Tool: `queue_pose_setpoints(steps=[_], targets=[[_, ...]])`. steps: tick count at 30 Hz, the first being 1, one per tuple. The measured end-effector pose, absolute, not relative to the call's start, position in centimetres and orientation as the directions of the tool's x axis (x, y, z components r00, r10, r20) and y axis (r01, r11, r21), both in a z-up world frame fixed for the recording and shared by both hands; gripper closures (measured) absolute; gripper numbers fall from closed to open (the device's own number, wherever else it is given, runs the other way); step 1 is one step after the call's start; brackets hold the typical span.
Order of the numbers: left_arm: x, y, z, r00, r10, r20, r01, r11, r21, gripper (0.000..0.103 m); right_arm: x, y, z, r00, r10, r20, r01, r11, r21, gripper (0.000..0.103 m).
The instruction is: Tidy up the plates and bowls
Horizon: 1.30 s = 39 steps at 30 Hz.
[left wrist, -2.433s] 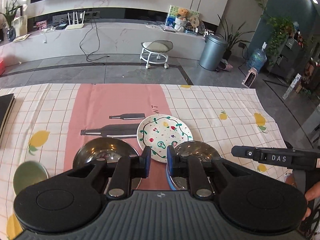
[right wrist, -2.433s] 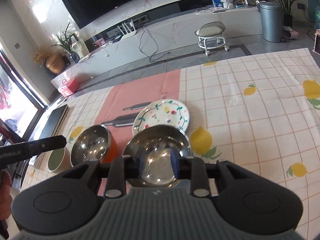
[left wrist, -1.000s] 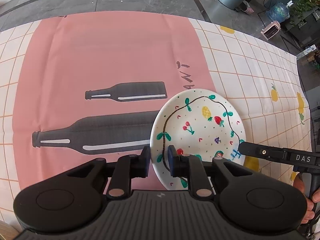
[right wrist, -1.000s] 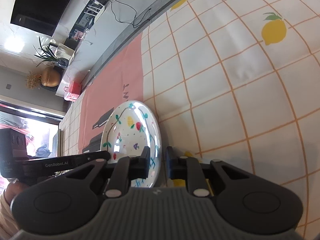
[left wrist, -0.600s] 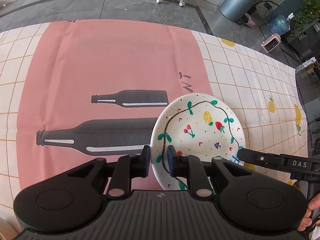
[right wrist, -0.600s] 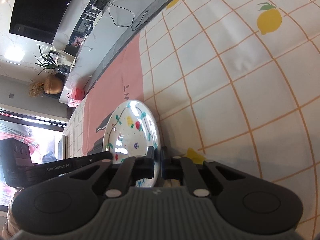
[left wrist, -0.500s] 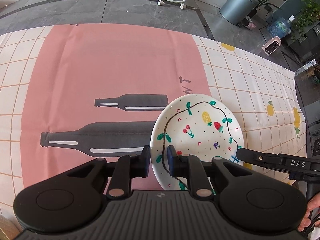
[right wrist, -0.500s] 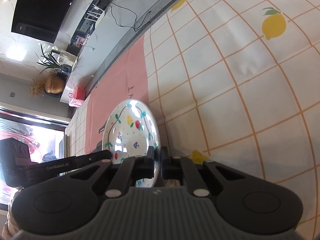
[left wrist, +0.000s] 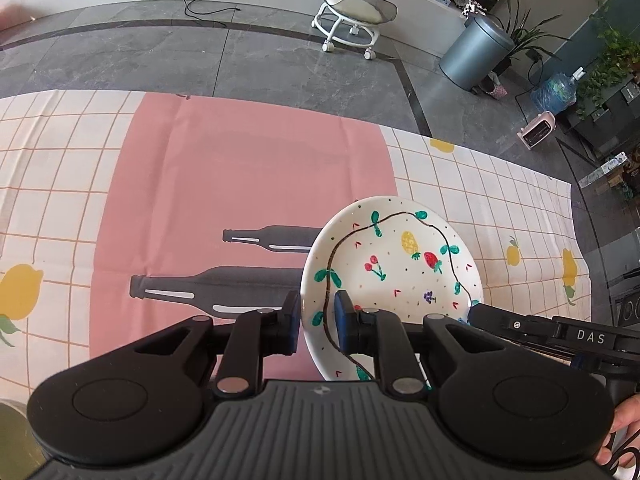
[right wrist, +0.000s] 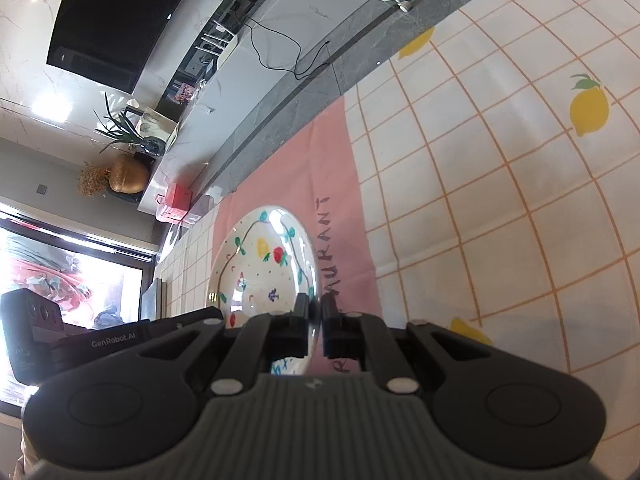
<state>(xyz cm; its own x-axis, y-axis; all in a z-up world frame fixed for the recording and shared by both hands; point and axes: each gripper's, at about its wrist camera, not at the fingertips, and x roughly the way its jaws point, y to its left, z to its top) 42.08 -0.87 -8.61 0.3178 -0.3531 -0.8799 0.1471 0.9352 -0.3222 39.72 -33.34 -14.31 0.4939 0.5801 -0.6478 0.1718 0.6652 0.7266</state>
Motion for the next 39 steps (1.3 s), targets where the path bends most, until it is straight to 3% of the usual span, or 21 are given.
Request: queue_pose_setpoints(steps=[18,39], targets=[[30.0,5.3,-3.5,0.407,-0.311,-0.859,0.078,0.949,-0.307,0.084,30.3,-26.8,-8.4,0.487,0.615,-0.62,0.1,0.666,0.739,0.099],[15.9,9.4,-6.7,0.386,-0.281,-0.878,0.047,0.957,-0.286,0.083,15.6,-21.2,-13.2,0.38,0.657,-0.651,0.148,0.652,0.744,0.098]])
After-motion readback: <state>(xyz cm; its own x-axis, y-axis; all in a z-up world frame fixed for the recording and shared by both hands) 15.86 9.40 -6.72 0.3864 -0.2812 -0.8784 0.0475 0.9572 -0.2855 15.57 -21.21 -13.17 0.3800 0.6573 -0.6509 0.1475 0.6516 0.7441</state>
